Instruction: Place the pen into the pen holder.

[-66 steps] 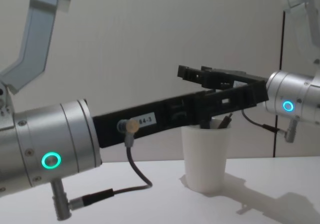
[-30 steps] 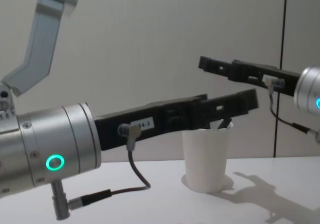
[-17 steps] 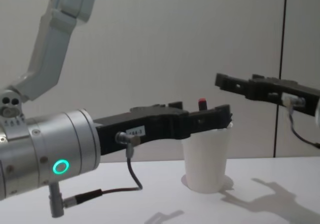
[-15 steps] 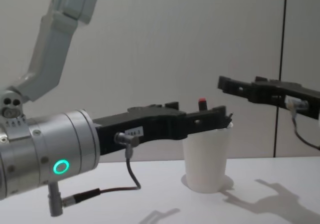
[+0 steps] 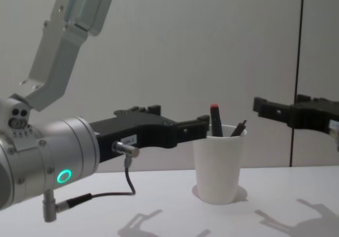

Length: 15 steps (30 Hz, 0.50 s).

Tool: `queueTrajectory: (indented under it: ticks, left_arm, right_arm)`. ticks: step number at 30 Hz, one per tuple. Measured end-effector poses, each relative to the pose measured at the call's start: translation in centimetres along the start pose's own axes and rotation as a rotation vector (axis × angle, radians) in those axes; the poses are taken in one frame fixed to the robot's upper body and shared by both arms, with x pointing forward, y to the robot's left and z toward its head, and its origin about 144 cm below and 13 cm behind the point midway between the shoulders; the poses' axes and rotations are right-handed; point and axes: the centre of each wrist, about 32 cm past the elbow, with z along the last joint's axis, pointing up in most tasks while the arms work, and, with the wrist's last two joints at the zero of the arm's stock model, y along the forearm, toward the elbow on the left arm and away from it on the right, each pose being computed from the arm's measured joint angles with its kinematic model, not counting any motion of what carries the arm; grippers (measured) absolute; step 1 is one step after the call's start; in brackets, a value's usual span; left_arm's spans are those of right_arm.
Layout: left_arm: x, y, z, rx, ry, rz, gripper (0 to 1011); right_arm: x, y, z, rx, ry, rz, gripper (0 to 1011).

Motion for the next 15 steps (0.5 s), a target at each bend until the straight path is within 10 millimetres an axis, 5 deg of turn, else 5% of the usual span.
queueTrajectory:
  ticks: [15]
  left_arm:
    - [0.0,-0.2,-0.2,-0.01,-0.137,0.184,1001]
  right_arm:
    - [-1.0,-4.0,-0.2,-0.026,-0.062,-0.091,1002]
